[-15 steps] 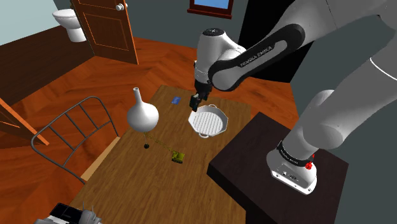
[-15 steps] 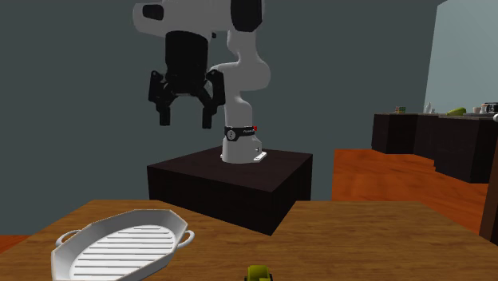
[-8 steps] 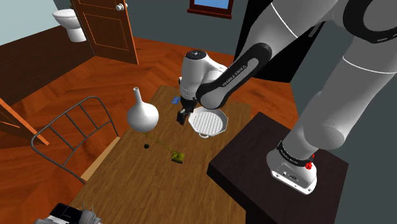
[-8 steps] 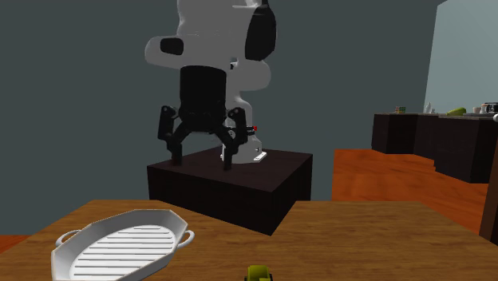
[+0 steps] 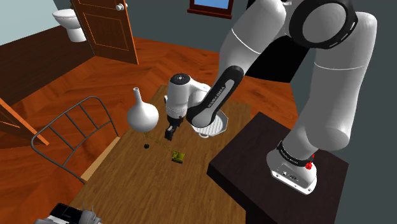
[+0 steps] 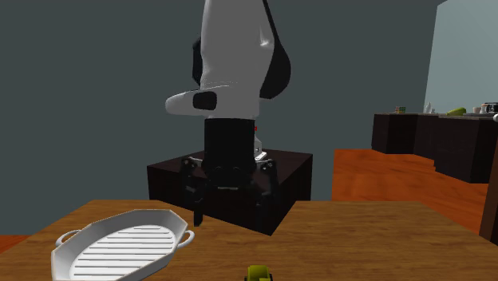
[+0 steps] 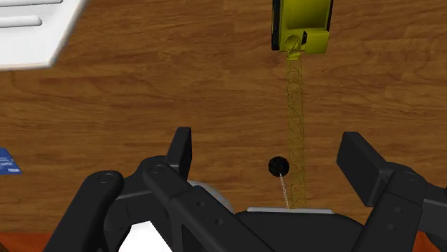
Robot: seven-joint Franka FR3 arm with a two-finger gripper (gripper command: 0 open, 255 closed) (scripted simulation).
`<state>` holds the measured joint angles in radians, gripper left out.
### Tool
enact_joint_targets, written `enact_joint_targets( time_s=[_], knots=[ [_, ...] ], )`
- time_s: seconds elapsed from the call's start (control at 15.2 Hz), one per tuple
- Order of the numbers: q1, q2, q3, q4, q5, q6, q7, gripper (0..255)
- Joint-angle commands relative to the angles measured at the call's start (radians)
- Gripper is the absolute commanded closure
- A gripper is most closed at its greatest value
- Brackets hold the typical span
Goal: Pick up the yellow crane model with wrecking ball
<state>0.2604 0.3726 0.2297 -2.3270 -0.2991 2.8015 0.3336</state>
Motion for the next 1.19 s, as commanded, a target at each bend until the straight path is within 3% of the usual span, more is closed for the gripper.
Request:
enact_joint_targets(
  time_s=[0.0,0.2,0.86,0.92,1.12],
  knots=[
    [0.039,0.074,-0.016,0.056,-0.036,0.022,0.022,0],
    [0.094,0.179,-0.041,0.139,-0.076,0.053,0.040,0],
    [0.141,0.286,-0.094,0.183,-0.110,0.121,0.071,0],
    [0.142,0.287,-0.095,0.181,-0.110,0.123,0.072,255],
    [0.143,0.286,-0.095,0.181,-0.110,0.123,0.073,255]
  ],
)
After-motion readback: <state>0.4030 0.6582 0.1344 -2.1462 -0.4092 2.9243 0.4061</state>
